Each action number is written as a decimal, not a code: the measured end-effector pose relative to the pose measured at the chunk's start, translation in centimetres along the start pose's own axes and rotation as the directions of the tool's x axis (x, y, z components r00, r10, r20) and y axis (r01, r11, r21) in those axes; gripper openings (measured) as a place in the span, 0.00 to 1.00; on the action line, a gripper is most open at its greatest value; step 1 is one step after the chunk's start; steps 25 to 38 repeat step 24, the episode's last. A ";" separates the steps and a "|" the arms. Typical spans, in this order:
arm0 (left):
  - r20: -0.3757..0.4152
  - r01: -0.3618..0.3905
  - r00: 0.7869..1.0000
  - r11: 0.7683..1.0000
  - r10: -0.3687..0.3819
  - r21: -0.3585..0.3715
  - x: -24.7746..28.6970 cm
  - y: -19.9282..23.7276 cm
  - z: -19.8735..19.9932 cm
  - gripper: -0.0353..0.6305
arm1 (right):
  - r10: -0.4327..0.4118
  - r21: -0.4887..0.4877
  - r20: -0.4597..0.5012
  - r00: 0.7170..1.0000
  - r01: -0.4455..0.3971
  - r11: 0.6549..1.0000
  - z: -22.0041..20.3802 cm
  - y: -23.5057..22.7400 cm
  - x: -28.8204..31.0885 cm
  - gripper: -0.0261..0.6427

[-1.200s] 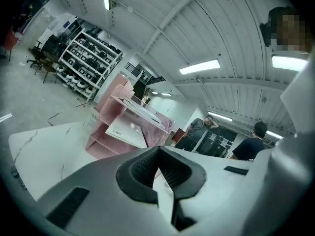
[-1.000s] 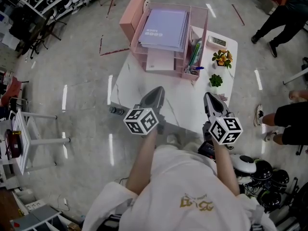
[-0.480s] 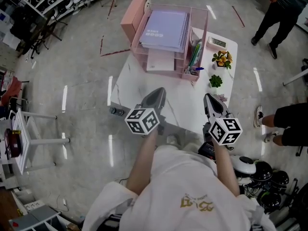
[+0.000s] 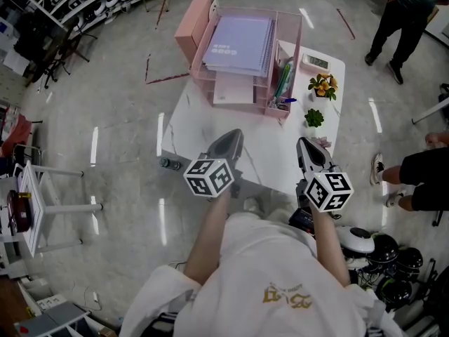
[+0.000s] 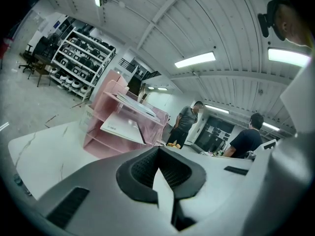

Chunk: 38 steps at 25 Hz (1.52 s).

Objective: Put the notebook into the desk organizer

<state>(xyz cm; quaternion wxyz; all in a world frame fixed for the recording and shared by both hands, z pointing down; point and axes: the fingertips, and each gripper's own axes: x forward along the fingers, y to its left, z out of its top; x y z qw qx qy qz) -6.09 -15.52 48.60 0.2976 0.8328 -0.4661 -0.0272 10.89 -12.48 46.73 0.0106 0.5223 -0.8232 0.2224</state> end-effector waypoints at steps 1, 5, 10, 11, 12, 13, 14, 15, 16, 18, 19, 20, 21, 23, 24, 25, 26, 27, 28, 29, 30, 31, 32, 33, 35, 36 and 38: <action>-0.001 0.000 1.000 1.000 0.000 0.002 0.0 0.0 -0.1 0.08 | 0.001 0.000 -0.001 1.000 -0.001 1.000 -0.1 0.0 0.1 0.06; -0.005 0.000 1.000 1.000 0.000 0.011 0.0 0.0 -0.2 0.08 | 0.000 -0.001 -0.001 1.000 0.000 1.000 -0.2 0.0 0.1 0.06; -0.013 0.000 1.000 1.000 0.001 0.031 0.0 -0.1 -0.4 0.08 | -0.003 -0.002 -0.001 1.000 0.003 1.000 -0.3 -0.1 0.0 0.06; -0.012 0.001 1.000 0.999 0.000 0.033 0.0 -0.1 -0.3 0.08 | -0.003 -0.002 -0.001 1.000 0.003 1.000 -0.3 -0.1 0.0 0.06; -0.009 0.002 1.000 0.999 -0.001 0.035 -0.1 -0.2 -0.2 0.08 | -0.003 -0.001 -0.003 1.000 0.003 1.000 -0.3 -0.1 -0.1 0.06; -0.006 0.003 1.000 0.999 -0.003 0.037 -0.1 -0.2 -0.1 0.08 | -0.003 -0.001 -0.004 1.000 0.003 1.000 -0.3 -0.1 -0.1 0.06; -0.002 0.004 1.000 0.999 -0.004 0.040 -0.2 -0.3 0.0 0.08 | -0.004 -0.001 -0.005 1.000 0.004 1.000 -0.2 0.0 -0.2 0.06; 0.000 0.004 1.000 0.999 -0.004 0.043 -0.2 -0.3 0.1 0.08 | -0.004 -0.001 -0.005 1.000 0.004 1.000 -0.3 0.0 -0.2 0.06; 0.002 0.003 1.000 0.999 -0.003 0.046 -0.2 -0.2 0.1 0.08 | -0.005 -0.001 -0.006 1.000 0.005 1.000 -0.3 0.0 -0.1 0.06; 0.005 -0.001 1.000 0.999 0.000 0.053 -0.1 -0.1 0.2 0.08 | -0.006 0.001 -0.007 1.000 0.006 1.000 -0.5 -0.1 -0.1 0.05; 0.009 -0.003 1.000 0.998 0.003 0.060 -0.1 0.0 0.2 0.08 | -0.007 0.002 -0.008 1.000 0.007 1.000 -0.6 -0.2 0.0 0.06; 0.017 -0.006 1.000 0.997 0.005 0.072 -0.1 0.0 0.3 0.08 | -0.008 0.003 -0.008 1.000 0.008 1.000 -0.6 -0.2 0.0 0.06; 0.028 -0.010 1.000 0.996 0.008 0.090 -0.2 0.0 0.5 0.08 | -0.009 0.004 -0.009 1.000 0.009 1.000 -0.7 -0.2 0.0 0.06; 0.050 -0.022 0.999 0.990 0.016 0.141 -0.4 -0.1 0.9 0.08 | -0.011 0.006 -0.010 1.000 0.011 1.000 -0.8 -0.3 0.0 0.06; 0.061 -0.030 0.998 0.985 0.020 0.169 -0.5 -0.1 1.1 0.08 | -0.011 0.007 -0.010 1.000 0.011 1.000 -0.8 -0.3 0.0 0.06; 0.061 -0.030 0.998 0.985 0.020 0.169 -0.5 -0.1 1.1 0.08 | -0.011 0.007 -0.010 1.000 0.011 1.000 -0.8 -0.3 0.0 0.06; 0.061 -0.030 0.998 0.985 0.020 0.169 -0.5 -0.1 1.1 0.08 | -0.011 0.007 -0.010 1.000 0.011 1.000 -0.8 -0.3 0.0 0.06; 0.061 -0.030 0.998 0.985 0.020 0.169 -0.5 -0.1 1.1 0.08 | -0.011 0.007 -0.010 1.000 0.011 1.000 -0.8 -0.3 0.0 0.06; 0.061 -0.030 0.998 0.985 0.020 0.169 -0.5 -0.1 1.1 0.08 | -0.011 0.007 -0.010 1.000 0.011 1.000 -0.8 -0.3 0.0 0.06; 0.061 -0.030 0.998 0.985 0.020 0.169 -0.5 -0.1 1.1 0.08 | -0.011 0.007 -0.010 1.000 0.011 1.000 -0.8 -0.3 0.0 0.06; 0.061 -0.030 0.998 0.985 0.020 0.169 -0.5 -0.1 1.1 0.08 | -0.011 0.007 -0.010 1.000 0.011 1.000 -0.8 -0.3 0.0 0.06; 0.061 -0.030 0.998 0.985 0.020 0.169 -0.5 -0.1 1.1 0.08 | -0.011 0.007 -0.010 1.000 0.011 1.000 -0.8 -0.3 0.0 0.06; 0.061 -0.030 0.998 0.985 0.020 0.169 -0.5 -0.1 1.1 0.08 | -0.011 0.007 -0.010 1.000 0.011 1.000 -0.8 -0.3 0.0 0.06; 0.061 -0.030 0.998 0.985 0.020 0.169 -0.5 -0.1 1.1 0.08 | -0.011 0.007 -0.010 1.000 0.011 1.000 -0.8 -0.3 0.0 0.06; 0.061 -0.030 0.998 0.985 0.020 0.169 -0.5 -0.1 1.1 0.08 | -0.011 0.007 -0.010 1.000 0.011 1.000 -0.8 -0.3 0.0 0.06; 0.061 -0.030 0.998 0.985 0.020 0.169 -0.5 -0.1 1.1 0.08 | -0.011 0.007 -0.010 1.000 0.011 1.000 -0.8 -0.3 0.0 0.06; 0.061 -0.030 0.998 0.985 0.020 0.169 -0.5 -0.1 1.1 0.08 | -0.011 0.007 -0.010 1.000 0.011 1.000 -0.8 -0.3 0.0 0.06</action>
